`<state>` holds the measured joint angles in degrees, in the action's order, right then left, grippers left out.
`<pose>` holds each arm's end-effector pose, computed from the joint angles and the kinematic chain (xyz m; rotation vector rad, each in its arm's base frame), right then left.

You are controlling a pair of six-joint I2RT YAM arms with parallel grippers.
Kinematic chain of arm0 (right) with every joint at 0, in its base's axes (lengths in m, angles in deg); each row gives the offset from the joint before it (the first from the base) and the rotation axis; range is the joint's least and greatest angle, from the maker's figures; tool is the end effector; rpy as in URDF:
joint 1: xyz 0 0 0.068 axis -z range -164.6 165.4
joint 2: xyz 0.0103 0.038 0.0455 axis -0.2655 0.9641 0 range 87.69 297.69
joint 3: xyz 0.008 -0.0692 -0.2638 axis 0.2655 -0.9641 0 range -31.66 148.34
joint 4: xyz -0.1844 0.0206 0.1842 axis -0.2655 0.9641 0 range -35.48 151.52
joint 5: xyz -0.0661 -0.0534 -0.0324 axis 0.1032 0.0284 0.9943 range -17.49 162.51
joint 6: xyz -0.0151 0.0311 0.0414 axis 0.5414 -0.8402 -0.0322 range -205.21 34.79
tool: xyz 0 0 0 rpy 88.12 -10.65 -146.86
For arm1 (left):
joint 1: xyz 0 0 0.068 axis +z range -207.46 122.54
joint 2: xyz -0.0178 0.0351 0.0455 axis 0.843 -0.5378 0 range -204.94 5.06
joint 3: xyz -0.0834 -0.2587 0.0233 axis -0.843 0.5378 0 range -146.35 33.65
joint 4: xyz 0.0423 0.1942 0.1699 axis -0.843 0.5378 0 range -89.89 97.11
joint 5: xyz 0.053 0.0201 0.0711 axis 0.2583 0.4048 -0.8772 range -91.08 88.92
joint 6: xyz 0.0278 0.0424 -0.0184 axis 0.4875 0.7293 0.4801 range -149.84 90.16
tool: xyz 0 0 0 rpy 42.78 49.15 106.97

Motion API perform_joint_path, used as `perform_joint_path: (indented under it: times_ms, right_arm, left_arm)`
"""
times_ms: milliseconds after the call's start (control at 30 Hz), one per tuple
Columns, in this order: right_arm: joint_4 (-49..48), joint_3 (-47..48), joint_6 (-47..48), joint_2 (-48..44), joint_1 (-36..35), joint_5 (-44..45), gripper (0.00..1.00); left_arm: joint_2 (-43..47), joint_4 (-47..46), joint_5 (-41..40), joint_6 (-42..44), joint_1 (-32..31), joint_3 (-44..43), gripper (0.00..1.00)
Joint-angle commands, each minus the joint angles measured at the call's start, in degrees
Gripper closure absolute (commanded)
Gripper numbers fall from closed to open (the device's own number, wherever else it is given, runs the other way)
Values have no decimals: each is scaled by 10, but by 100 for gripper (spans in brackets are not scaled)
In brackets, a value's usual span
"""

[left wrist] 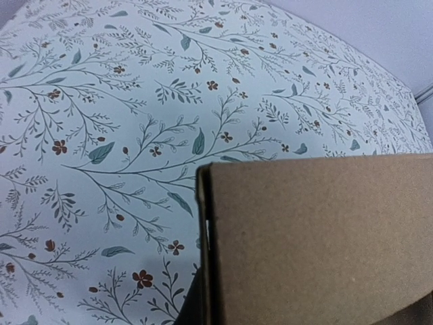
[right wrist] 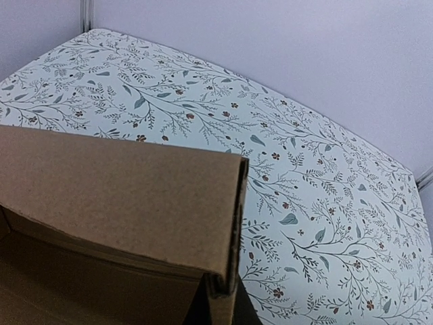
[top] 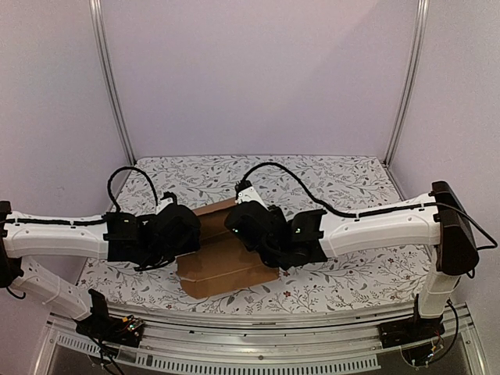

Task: Fold the paper box

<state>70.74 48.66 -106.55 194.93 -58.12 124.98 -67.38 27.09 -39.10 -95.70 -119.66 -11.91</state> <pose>0.1445 0.3887 0.2427 -0.4852 1.9408 -0.0281 0.1343 -0.2076 0.2255 -0.3272 2.2572 -0.3228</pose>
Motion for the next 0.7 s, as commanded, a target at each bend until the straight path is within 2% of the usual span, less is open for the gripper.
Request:
perform_joint_path:
  times_ms: [0,267,333,633,667]
  right_arm:
    - [-13,10,10,23,-5,-3,100]
    - [-18,5,10,17,-5,-3,100]
    - [-18,2,11,13,-4,-2,100]
    - [-28,2,15,13,-4,5,100]
    - [-29,2,17,14,-4,8,100]
  left_arm:
    - [9,-28,11,-3,-23,-17,100]
    - [3,-20,11,-1,-25,-22,100]
    - [3,-17,11,-1,-25,-22,91]
    - [0,-21,22,5,-25,-23,67]
    - [0,-21,25,6,-25,-24,60]
